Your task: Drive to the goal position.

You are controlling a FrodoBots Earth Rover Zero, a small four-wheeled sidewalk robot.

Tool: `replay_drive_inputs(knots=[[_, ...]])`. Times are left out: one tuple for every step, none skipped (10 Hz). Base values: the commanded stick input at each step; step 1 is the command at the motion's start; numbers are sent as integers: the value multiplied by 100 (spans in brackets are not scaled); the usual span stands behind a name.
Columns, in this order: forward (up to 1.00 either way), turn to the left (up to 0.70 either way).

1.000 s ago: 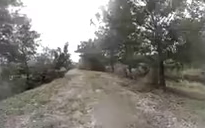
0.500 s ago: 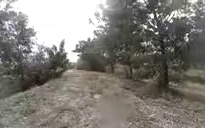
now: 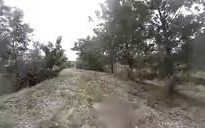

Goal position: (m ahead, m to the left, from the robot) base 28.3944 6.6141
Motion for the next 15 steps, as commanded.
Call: replay_drive_inputs(knots=[[70, 0], [70, 0], [70, 0], [70, 0], [70, 0], [70, 0], [70, 0], [70, 0], [70, 0], [70, 0], [70, 0], [70, 0], [70, 3], [70, 35], [70, 35]])
